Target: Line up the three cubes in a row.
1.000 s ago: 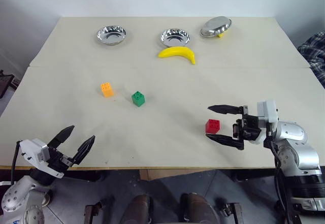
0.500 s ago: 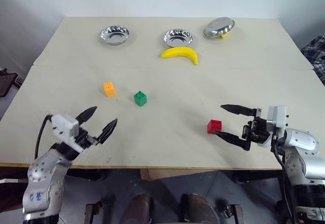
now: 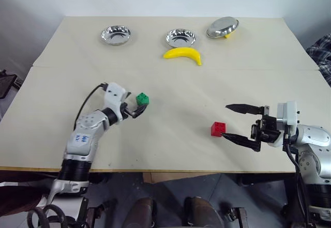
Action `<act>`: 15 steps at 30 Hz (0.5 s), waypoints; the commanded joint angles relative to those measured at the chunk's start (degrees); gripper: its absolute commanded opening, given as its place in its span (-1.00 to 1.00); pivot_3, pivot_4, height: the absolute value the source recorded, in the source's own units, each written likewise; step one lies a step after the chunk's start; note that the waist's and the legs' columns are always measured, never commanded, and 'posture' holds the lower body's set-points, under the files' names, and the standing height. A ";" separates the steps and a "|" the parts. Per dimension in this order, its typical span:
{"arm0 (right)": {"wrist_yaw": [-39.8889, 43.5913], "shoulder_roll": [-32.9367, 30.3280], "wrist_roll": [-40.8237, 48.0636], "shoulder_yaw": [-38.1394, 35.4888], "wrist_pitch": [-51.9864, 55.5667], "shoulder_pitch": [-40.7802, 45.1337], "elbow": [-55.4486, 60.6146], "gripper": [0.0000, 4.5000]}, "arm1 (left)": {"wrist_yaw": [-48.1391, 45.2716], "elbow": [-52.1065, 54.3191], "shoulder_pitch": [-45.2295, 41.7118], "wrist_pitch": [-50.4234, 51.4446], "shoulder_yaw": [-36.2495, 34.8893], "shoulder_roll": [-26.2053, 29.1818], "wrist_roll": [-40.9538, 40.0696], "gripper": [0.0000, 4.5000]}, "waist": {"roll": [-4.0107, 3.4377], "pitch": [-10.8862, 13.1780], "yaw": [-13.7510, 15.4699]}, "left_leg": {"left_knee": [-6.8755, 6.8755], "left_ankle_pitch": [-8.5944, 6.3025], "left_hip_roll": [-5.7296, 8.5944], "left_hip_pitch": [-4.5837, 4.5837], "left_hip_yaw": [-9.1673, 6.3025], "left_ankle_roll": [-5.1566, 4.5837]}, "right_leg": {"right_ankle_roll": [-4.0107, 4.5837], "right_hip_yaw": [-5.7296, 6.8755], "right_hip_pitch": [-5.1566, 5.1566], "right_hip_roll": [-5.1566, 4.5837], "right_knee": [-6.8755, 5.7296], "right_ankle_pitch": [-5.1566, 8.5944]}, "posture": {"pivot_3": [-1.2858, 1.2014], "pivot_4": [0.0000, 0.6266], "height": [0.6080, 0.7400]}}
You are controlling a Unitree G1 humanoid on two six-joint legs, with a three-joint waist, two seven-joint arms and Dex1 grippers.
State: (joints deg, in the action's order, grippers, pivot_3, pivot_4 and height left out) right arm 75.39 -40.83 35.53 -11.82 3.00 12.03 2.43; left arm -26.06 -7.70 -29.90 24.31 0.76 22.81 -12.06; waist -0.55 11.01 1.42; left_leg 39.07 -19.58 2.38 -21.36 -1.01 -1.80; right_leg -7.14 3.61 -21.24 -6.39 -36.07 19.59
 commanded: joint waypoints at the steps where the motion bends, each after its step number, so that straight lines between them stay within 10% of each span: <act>1: 0.80 -1.31 1.66 -2.08 0.70 -1.14 2.82 0.98 | 1.55 -2.10 -2.24 -2.15 1.32 -0.86 3.20 1.00 | 0.01 0.01 0.02 | 0.00 0.00 -0.01 -0.02 0.00 0.00 | 0.00 0.02 0.00 0.01 0.01 0.00 | 0.03 -0.52 1.00; 13: 1.32 7.65 3.10 -4.07 -8.29 -4.28 0.44 1.00 | -2.89 -7.90 -4.84 -9.37 0.34 -2.65 2.71 -0.34 | 0.03 0.00 0.00 | 0.03 0.01 -0.01 -0.02 0.01 0.01 | -0.01 0.11 -0.02 0.02 -0.01 -0.01 | 0.03 -0.52 1.00; 15: 0.59 10.58 3.86 -3.95 -9.34 -4.36 -0.06 1.00 | -8.90 -6.21 -3.94 -12.61 -0.17 -2.02 -0.14 -0.32 | 0.03 0.00 0.00 | 0.03 0.01 0.01 -0.02 0.02 0.01 | -0.02 0.14 -0.02 0.02 -0.01 -0.01 | 0.03 -0.52 1.00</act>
State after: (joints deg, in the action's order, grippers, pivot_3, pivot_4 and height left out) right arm 76.23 -31.52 37.34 -14.34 -4.11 7.68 1.85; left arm -30.31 -16.55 -34.24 15.21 1.54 20.12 -9.57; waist -0.53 11.01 1.43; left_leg 39.11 -19.57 2.39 -21.38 -0.98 -1.79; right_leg -7.17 3.75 -21.25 -6.37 -36.09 19.58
